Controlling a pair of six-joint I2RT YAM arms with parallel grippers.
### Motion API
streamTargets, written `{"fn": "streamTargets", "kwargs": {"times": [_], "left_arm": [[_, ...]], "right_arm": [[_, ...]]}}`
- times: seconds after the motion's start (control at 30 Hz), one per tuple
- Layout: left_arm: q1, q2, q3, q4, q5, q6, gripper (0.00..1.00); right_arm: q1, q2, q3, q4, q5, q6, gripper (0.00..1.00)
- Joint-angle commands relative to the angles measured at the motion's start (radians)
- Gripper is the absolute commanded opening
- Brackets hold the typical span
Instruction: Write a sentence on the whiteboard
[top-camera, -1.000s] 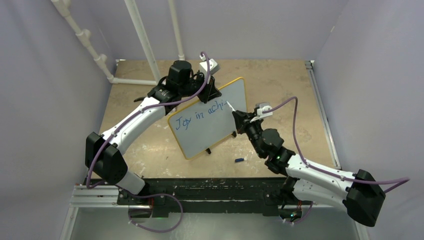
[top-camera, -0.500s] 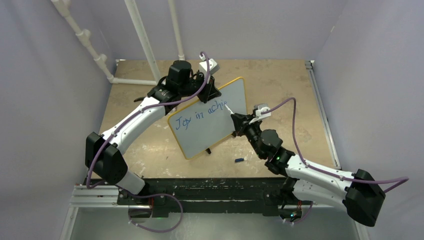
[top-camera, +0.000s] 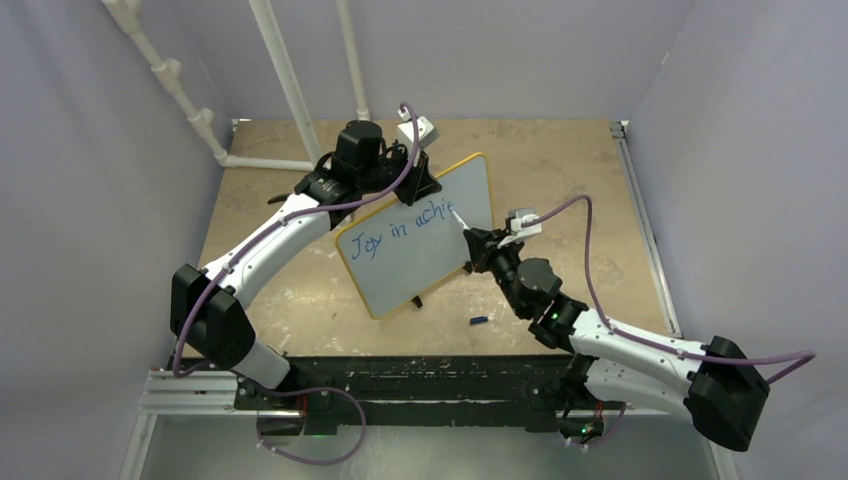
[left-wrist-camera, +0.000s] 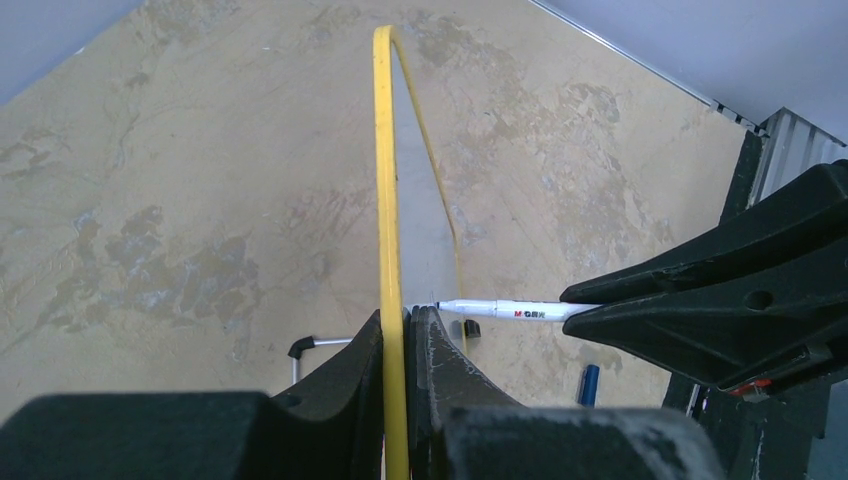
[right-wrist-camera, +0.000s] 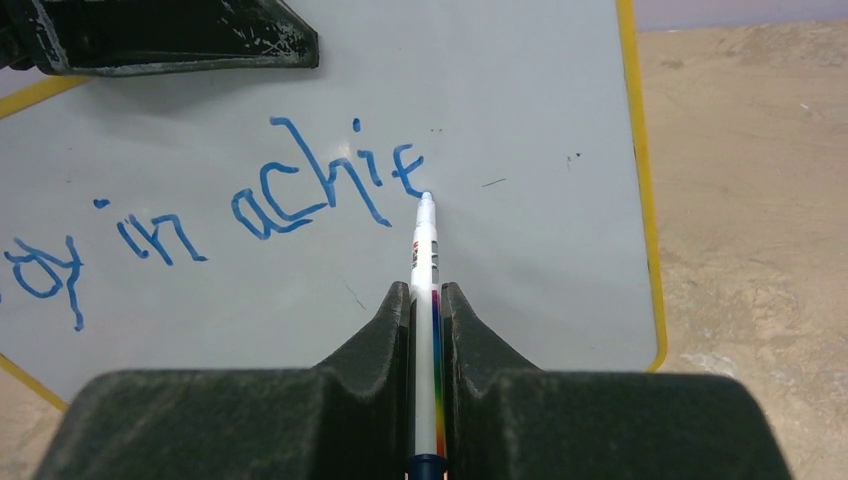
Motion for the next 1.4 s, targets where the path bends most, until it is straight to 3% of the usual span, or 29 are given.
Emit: {"fn": "streamTargets", "kwargs": {"times": [0.0, 0.53, 1.37], "left_arm": [[0.002, -0.017, -0.007, 0.012, 0.006, 0.058, 0.00], [0.001, -0.020, -0.007, 0.012, 0.006, 0.056, 0.00], [0.002, -0.018, -0.008, 0.011, 0.007, 0.056, 0.00]], "right_arm": [[-0.005, 0.020, 0.057, 0.003, 0.056, -0.015, 0.00], [-0.005, -0.095, 0.035, 0.031, 0.036, -0.044, 0.00], [-0.005, 0.006, 0.070, 0.074, 0.001, -0.060, 0.00]]}}
